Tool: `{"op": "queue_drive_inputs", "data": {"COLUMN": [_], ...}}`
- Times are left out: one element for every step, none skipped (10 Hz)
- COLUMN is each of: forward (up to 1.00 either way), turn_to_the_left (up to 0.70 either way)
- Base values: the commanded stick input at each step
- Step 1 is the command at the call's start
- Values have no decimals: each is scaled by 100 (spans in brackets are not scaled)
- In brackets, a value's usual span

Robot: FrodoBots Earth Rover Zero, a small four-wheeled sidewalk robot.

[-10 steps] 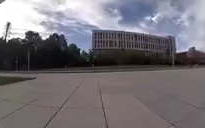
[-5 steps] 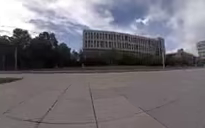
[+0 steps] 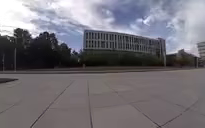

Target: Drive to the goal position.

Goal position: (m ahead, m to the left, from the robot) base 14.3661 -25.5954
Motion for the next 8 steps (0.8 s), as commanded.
{"op": "queue_drive_inputs", "data": {"forward": [70,70,70,70,70,70,70,70], "turn_to_the_left": [0,0,0,0,0,0,0,0]}}
